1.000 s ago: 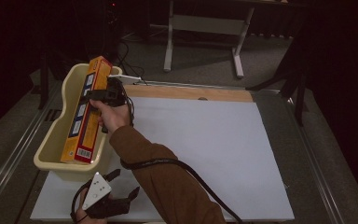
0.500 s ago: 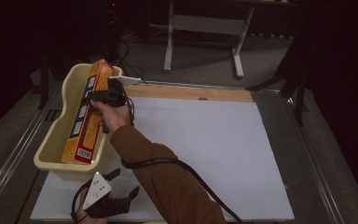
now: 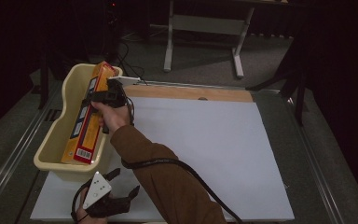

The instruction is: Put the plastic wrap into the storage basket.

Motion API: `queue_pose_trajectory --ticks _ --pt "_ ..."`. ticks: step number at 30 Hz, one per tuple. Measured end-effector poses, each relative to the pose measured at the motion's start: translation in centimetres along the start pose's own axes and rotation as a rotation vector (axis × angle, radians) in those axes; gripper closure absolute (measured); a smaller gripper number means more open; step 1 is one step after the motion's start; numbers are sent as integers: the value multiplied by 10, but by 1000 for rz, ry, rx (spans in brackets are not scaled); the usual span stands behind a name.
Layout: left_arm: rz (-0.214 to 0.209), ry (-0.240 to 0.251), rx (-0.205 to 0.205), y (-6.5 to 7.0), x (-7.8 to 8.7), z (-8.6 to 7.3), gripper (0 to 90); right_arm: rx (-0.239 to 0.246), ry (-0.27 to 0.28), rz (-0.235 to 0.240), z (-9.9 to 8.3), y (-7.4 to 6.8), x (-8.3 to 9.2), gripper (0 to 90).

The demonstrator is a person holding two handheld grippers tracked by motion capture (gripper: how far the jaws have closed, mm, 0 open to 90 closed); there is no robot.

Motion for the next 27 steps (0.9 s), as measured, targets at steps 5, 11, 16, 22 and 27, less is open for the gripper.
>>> queue_pose_trajectory --ticks 5,11,16,22,27 --pt "3 2 2 0 0 0 153 4 1 -48 -1 3 -1 359" --pt "7 1 4 0 1 -1 153 22 -4 -55 -3 2 0 388" --pt "11 1 6 0 1 -1 153 76 -9 -37 -6 -14 6 395" --pt "13 4 7 0 2 -1 153 116 -22 -39 -10 -19 6 401" --pt "18 5 7 -1 2 -1 153 178 -44 -54 -13 -19 4 411"
Point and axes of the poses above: each handheld gripper's, and its own axes: x roughly backward along the jaws, z roughly out of its top, y roughly to its right, the point moved 4 cm from there along -x, roughly forward along the jaws, and after that the axes turned 5 degrees about -y, right-handed, at the moved point
